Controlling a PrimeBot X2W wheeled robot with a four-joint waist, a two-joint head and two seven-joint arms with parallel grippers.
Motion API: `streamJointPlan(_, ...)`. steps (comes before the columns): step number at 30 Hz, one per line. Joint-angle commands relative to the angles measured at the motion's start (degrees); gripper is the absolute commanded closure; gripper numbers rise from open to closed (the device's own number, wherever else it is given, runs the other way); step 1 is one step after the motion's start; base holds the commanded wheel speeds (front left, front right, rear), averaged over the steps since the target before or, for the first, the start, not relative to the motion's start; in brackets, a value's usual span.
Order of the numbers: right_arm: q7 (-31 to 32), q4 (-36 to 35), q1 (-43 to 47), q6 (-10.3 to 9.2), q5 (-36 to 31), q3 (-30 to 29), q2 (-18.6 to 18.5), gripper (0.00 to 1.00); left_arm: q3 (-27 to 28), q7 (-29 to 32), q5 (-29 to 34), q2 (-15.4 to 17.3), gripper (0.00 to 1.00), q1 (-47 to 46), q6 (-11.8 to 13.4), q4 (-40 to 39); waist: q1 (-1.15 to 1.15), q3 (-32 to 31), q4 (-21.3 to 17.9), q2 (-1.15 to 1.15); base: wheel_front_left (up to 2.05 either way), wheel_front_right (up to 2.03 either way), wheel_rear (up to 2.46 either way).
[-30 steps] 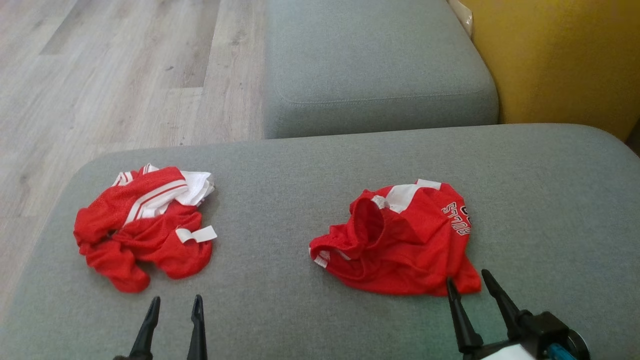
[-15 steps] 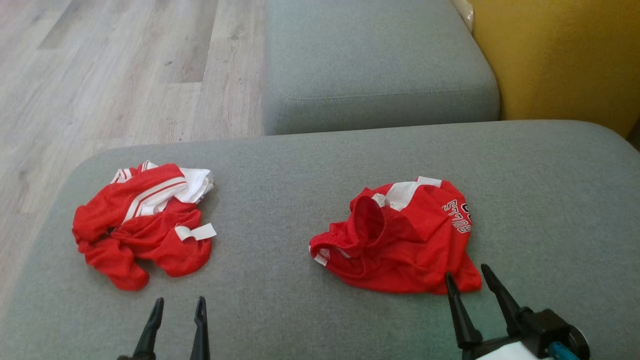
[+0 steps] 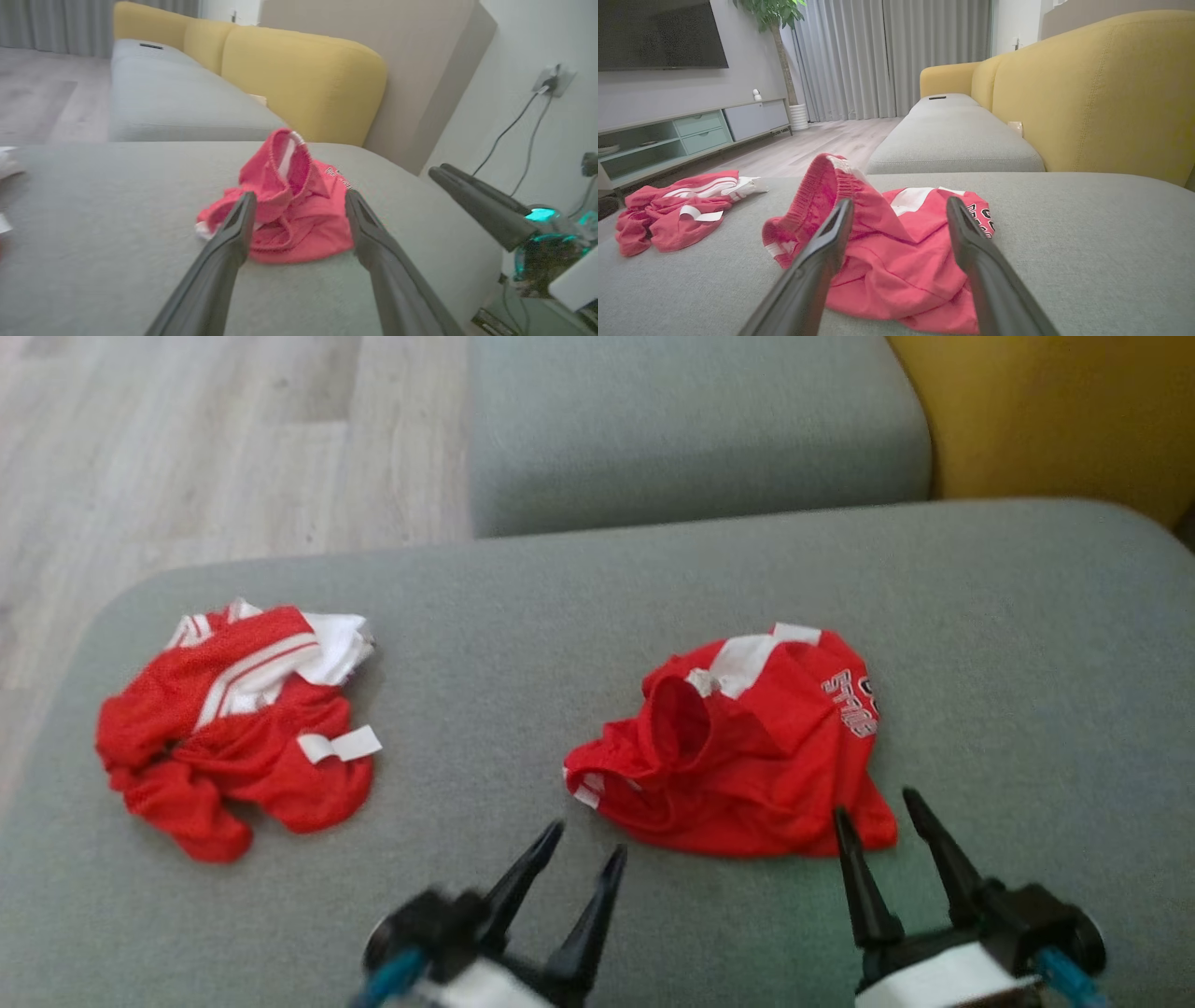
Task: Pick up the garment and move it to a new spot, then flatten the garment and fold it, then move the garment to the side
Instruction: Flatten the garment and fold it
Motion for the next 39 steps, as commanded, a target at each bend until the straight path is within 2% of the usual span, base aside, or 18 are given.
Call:
streamJointPlan(1,-0.62,-2.55,-4.44,0.28,-0.20,1.60,-0.25,0.00,-0.29,-0.71,-2.46,-0.49,0.00,-6.49,-0.04,-0.27,0.00,2.16,-1.32,0.00,0.00,0.00,0.00)
streamJointPlan(4,-0.62,-3.18,-5.34,0.28,0.26,1.70,-0.25,0.00,-6.72,-0.71,-12.81,-0.49,0.00,-14.20,0.18,4.90,0.00,4.65,-3.22,0.00,0.00,0.00,0.00)
streamJointPlan(10,-0.62,-3.76,-6.87,0.28,-0.36,2.04,-0.25,0.00,-13.49,-0.71,-26.08,-0.49,0.00,-24.57,2.65,11.41,0.00,7.74,-6.87,0.00,0.00,0.00,0.00)
streamJointPlan(16,-0.62,-4.15,-7.94,0.28,-0.76,1.51,-0.25,0.00,-15.83,-0.71,-30.95,-0.49,0.00,-31.33,5.38,15.06,0.00,10.25,-8.83,0.00,0.00,0.00,0.00)
streamJointPlan(21,-0.62,-4.27,-8.69,0.28,-0.85,1.27,-0.25,0.00,-15.29,-0.71,-35.27,-0.49,0.00,-35.94,8.35,18.23,0.00,12.01,-9.81,0.00,0.00,0.00,0.00)
streamJointPlan(27,-0.62,-4.14,-9.39,0.28,-0.82,1.71,-0.25,0.00,-13.87,-0.71,-39.36,-0.49,0.00,-39.40,9.69,20.68,0.00,13.13,-10.56,0.00,0.00,0.00,0.00)
streamJointPlan(28,-0.62,-4.08,-9.50,0.28,-0.79,1.82,-0.25,0.00,-13.74,-0.71,-39.81,-0.49,0.06,-39.70,9.64,21.01,0.00,13.17,-10.68,0.00,0.00,0.00,0.00)
streamJointPlan(30,-0.62,-3.92,-9.66,0.28,-0.71,2.00,-0.25,0.00,-13.15,-0.71,-40.40,-0.49,0.58,-40.06,9.59,21.64,0.00,13.06,-11.00,0.00,0.00,0.00,0.00)
streamJointPlan(31,-0.62,-3.83,-9.68,0.28,-0.66,2.08,-0.25,0.00,-13.07,-0.71,-40.54,-0.49,0.70,-40.14,9.49,22.05,0.00,12.97,-11.17,0.00,0.00,0.00,0.00)
streamJointPlan(32,-0.62,-3.75,-9.71,0.28,-0.60,2.18,-0.25,0.00,-13.10,-0.71,-40.65,-0.49,1.00,-40.25,9.39,22.55,0.00,12.86,-11.41,0.00,0.00,0.00,0.00)
streamJointPlan(36,-0.62,-3.53,-9.85,0.28,-0.36,2.25,-0.25,0.00,-12.53,-0.71,-40.51,-0.49,1.00,-40.93,9.53,24.59,0.00,12.17,-12.33,0.00,0.00,0.00,0.00)
streamJointPlan(39,-0.62,-3.18,-10.01,0.28,-0.04,2.47,-0.25,0.00,-12.21,-0.71,-40.34,-0.49,1.00,-41.65,8.27,25.48,0.00,11.23,-13.46,0.00,0.00,0.00,0.00)
